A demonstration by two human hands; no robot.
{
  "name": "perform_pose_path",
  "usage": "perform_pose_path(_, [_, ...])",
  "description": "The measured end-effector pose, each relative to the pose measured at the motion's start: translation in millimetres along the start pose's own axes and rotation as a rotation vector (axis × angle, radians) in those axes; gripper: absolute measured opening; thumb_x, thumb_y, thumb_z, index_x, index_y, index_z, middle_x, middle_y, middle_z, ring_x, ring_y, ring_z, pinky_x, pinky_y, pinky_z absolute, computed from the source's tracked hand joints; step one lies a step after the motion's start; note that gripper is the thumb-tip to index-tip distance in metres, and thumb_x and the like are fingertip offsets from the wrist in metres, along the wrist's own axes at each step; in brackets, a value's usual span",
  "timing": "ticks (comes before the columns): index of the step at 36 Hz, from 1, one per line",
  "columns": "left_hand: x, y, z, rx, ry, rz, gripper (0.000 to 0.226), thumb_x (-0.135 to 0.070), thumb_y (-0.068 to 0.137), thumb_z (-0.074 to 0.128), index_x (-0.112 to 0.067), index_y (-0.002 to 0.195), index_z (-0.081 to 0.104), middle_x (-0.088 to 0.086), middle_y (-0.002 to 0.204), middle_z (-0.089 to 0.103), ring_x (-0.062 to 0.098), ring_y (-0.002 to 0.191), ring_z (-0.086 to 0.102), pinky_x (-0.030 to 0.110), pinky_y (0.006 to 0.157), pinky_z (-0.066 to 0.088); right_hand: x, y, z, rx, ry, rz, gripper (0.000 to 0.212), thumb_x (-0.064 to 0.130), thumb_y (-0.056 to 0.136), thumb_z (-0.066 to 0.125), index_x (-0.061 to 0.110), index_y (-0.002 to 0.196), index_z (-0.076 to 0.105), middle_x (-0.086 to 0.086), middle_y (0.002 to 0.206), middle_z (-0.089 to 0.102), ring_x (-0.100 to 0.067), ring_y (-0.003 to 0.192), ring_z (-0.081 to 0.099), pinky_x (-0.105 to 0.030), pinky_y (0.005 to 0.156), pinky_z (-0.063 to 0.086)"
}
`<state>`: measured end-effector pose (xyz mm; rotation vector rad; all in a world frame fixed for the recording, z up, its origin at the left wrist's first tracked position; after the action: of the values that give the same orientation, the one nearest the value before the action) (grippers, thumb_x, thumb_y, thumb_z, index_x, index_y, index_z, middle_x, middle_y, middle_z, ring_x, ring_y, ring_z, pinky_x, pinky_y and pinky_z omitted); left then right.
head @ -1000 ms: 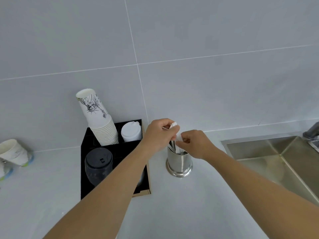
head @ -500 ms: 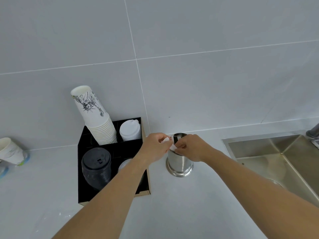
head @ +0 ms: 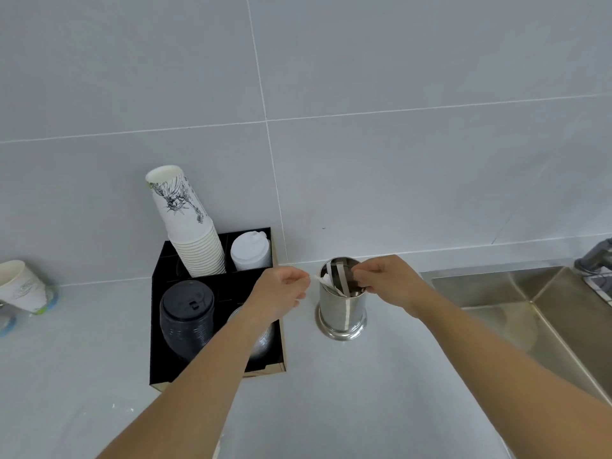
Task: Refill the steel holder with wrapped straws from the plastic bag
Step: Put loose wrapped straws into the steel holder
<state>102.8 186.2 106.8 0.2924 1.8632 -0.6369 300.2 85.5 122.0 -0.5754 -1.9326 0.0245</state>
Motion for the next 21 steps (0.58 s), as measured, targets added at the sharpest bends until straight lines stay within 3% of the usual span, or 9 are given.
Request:
perform_pose_path(1, [3.1, -5.5, -3.1, -0.004, -0.046, -0.010, 0.004, -0.023, 0.088, 0.068, -0.023, 0.087, 0.073, -0.003, 0.085, 0.073, 0.007, 0.072, 0.072, 0.022, 0.065, 0.055, -1.9, -3.0, -0.6, 0.000, 0.083, 0.013, 0.034, 0.021, 0.080, 0.060, -0.011, 0.091, 0.061, -0.029, 0.081, 0.055, -0.016, 0.072, 0.046, -0.039, 0.087, 0.052])
perform_pose_path(2, [6.9, -10.1, -5.6, -0.005, -0.097, -0.026, 0.005, -0.022, 0.089, 0.068, -0.021, 0.089, 0.073, -0.002, 0.085, 0.073, 0.007, 0.072, 0.072, 0.023, 0.066, 0.056, -5.7, -4.8, -1.7, -0.006, 0.172, 0.031, 0.032, 0.020, 0.083, 0.062, -0.010, 0.094, 0.063, -0.030, 0.090, 0.062, -0.016, 0.074, 0.055, -0.052, 0.099, 0.041])
perform_pose_path(3, [10.7, -17.7, -9.8, -0.010, -0.154, -0.041, 0.006, -0.021, 0.090, 0.068, -0.018, 0.091, 0.073, 0.000, 0.086, 0.073, 0.009, 0.073, 0.071, 0.026, 0.069, 0.058, -8.9, -8.5, -1.6, -0.010, 0.258, 0.047, 0.027, 0.020, 0.085, 0.064, -0.005, 0.095, 0.068, -0.023, 0.093, 0.071, -0.014, 0.078, 0.065, -0.043, 0.096, 0.052])
perform_pose_path(5, [20.2, -32.8, -18.4, -0.024, -0.294, -0.080, 0.011, -0.019, 0.092, 0.066, -0.012, 0.097, 0.072, 0.005, 0.089, 0.073, 0.014, 0.077, 0.072, 0.032, 0.077, 0.058, -15.6, -16.2, 2.9, -0.001, 0.458, 0.101, 0.018, 0.022, 0.089, 0.066, 0.008, 0.097, 0.074, -0.009, 0.095, 0.077, -0.012, 0.088, 0.073, -0.035, 0.089, 0.056])
perform_pose_path(10, [56.6, -77.2, -46.6, -0.107, -0.573, -0.164, 0.018, -0.016, 0.094, 0.061, -0.006, 0.098, 0.075, 0.010, 0.092, 0.077, 0.022, 0.084, 0.075, 0.031, 0.070, 0.060, -24.3, -42.4, 25.8, -0.006, 0.865, 0.198, 0.022, 0.021, 0.094, 0.061, 0.003, 0.104, 0.070, -0.012, 0.101, 0.076, -0.024, 0.095, 0.073, -0.035, 0.080, 0.056])
perform_pose_path(17, [140.2, -140.5, -96.7, -0.269, -0.748, -0.311, 0.022, -0.021, 0.093, 0.064, -0.005, 0.106, 0.072, 0.014, 0.101, 0.077, 0.025, 0.090, 0.075, 0.035, 0.073, 0.059, -30.3, -74.4, 78.0, 0.080, 0.917, 0.279, 0.023, 0.020, 0.091, 0.064, 0.002, 0.101, 0.073, -0.012, 0.104, 0.075, -0.025, 0.094, 0.073, -0.035, 0.071, 0.062])
perform_pose_path(21, [183.9, -178.9, -134.3, -0.389, -0.773, -0.366, 0.019, -0.020, 0.093, 0.063, -0.004, 0.100, 0.072, 0.011, 0.094, 0.077, 0.022, 0.081, 0.075, 0.036, 0.073, 0.058, -38.2, -87.8, 117.4, 0.128, 0.868, 0.355, 0.026, 0.020, 0.093, 0.062, 0.003, 0.111, 0.068, -0.013, 0.104, 0.075, -0.026, 0.095, 0.073, -0.037, 0.079, 0.056])
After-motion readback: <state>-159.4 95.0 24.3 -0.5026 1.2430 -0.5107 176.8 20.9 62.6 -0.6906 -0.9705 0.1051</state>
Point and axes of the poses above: each hand's wrist, its own y-axis towards the middle knuckle, its own z-axis out of the palm, x = y × z, the point moved 8 cm from there along y, towards the middle knuckle
